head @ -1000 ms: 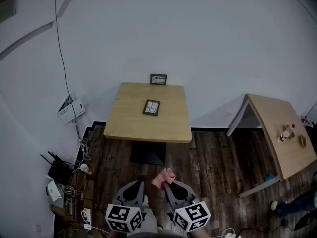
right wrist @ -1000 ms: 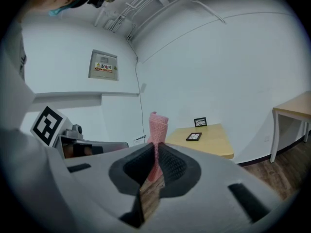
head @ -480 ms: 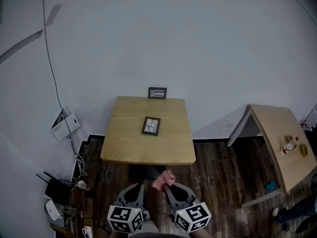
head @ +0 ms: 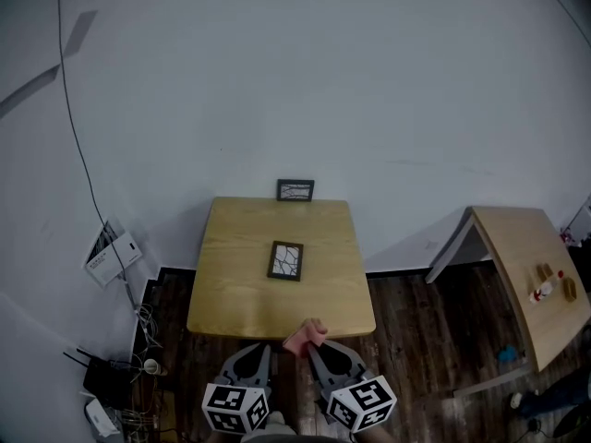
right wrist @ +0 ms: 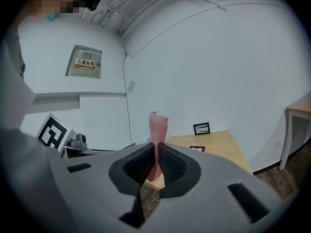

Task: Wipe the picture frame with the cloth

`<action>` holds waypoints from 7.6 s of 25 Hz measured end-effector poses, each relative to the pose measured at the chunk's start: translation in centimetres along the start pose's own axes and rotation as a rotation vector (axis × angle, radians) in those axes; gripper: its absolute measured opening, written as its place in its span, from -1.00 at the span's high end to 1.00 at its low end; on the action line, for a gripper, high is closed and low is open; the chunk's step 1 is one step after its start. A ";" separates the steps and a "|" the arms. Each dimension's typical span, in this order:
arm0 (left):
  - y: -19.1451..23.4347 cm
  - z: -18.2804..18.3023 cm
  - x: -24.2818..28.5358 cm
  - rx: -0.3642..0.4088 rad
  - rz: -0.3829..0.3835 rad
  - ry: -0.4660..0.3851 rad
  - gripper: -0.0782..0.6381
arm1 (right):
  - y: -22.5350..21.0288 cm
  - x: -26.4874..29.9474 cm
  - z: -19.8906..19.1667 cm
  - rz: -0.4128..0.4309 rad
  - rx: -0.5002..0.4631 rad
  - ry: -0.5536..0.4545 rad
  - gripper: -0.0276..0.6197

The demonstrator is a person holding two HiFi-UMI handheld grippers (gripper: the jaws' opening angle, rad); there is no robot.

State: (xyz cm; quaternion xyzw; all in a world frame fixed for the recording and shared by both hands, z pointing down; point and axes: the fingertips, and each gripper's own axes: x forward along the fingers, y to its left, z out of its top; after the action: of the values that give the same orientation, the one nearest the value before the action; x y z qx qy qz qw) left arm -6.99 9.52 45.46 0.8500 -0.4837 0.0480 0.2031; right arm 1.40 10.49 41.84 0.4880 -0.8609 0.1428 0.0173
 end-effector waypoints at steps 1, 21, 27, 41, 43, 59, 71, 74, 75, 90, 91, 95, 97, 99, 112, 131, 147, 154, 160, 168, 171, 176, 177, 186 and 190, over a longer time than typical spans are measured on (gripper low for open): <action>0.6 0.2 0.6 -0.001 -0.001 0.001 0.77 | -0.3 0.9 0.1 -0.001 0.003 0.000 0.86; 8.0 0.6 9.8 -0.098 -0.010 0.083 0.77 | -7.3 10.9 1.3 -0.066 0.068 0.006 0.86; 9.2 0.7 14.0 -0.113 0.026 0.113 0.77 | -10.6 14.8 2.0 -0.020 0.051 0.041 0.86; 12.3 -0.8 24.1 -0.236 0.076 0.195 0.76 | -18.1 25.1 1.4 0.123 0.018 0.203 0.86; 13.0 -1.2 25.4 -0.255 0.089 0.208 0.76 | -19.0 26.4 1.0 0.136 0.027 0.221 0.86; 18.2 -7.5 31.8 -0.298 0.183 0.395 0.32 | -22.9 35.1 -6.7 0.204 0.115 0.440 0.86; 18.9 -8.5 33.1 -0.255 0.199 0.467 0.49 | -23.0 38.7 -11.2 0.202 0.034 0.581 0.86; 19.0 -8.7 33.2 -0.264 0.191 0.500 0.50 | -23.1 39.4 -12.0 0.187 -0.014 0.622 0.86; 19.1 -8.7 33.3 -0.274 0.190 0.508 0.50 | -23.2 39.5 -12.3 0.180 -0.033 0.636 0.86; 19.3 -8.8 33.3 -0.281 0.205 0.515 0.52 | -24.0 39.6 -14.3 0.123 -0.297 0.739 0.86; 19.3 -8.8 33.2 -0.284 0.206 0.514 0.52 | -24.2 39.5 -14.3 0.118 -0.296 0.743 0.87; 19.4 -8.9 33.2 -0.285 0.211 0.510 0.52 | -25.2 38.9 -14.2 0.098 -0.301 0.754 0.86; 19.4 -8.8 33.2 -0.286 0.212 0.508 0.52 | -25.7 38.6 -14.1 0.088 -0.302 0.759 0.86; 19.4 -8.8 33.2 -0.286 0.212 0.508 0.53 | -26.2 38.1 -14.1 0.079 -0.301 0.763 0.86; 19.5 -8.8 33.2 -0.294 0.234 0.497 0.53 | -28.0 36.8 -13.8 0.036 -0.286 0.767 0.86; 19.4 -8.8 33.3 -0.286 0.241 0.496 0.54 | -22.2 35.5 -9.8 0.149 0.010 0.593 0.86; 19.4 -8.7 33.2 -0.285 0.239 0.496 0.54 | -19.9 35.1 -15.8 0.166 -0.186 0.759 0.86; 19.4 -8.8 33.2 -0.282 0.240 0.496 0.54 | -20.8 34.7 -16.1 0.152 -0.236 0.788 0.86; 19.4 -8.8 33.2 -0.280 0.244 0.495 0.54 | -22.3 33.6 -15.9 0.119 -0.241 0.800 0.86; 19.5 -8.8 33.3 -0.276 0.254 0.491 0.54 | -24.1 32.5 -15.7 0.071 -0.211 0.799 0.86; 19.5 -8.8 33.3 -0.284 0.254 0.491 0.54 | -24.1 32.6 -15.6 0.061 -0.205 0.790 0.86; 19.2 -8.5 33.4 -0.282 0.237 0.465 0.53 | -24.2 32.7 -15.0 0.045 -0.141 0.716 0.86; 19.0 -8.3 33.4 -0.283 0.220 0.452 0.53 | -23.9 32.5 -14.4 0.044 -0.116 0.686 0.86; 17.9 -5.6 29.4 -0.243 0.265 0.293 0.53 | -21.1 28.7 -9.7 0.042 0.018 0.472 0.86; 16.3 -4.3 26.5 -0.175 0.265 0.226 0.65 | -19.3 26.4 -8.3 0.022 0.027 0.386 0.87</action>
State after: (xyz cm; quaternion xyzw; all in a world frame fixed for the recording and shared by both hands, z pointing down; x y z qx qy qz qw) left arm -6.21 -17.38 61.59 0.7471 -0.5680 0.1271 0.3209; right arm 3.02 -18.66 58.70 0.4425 -0.8448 0.2456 0.1737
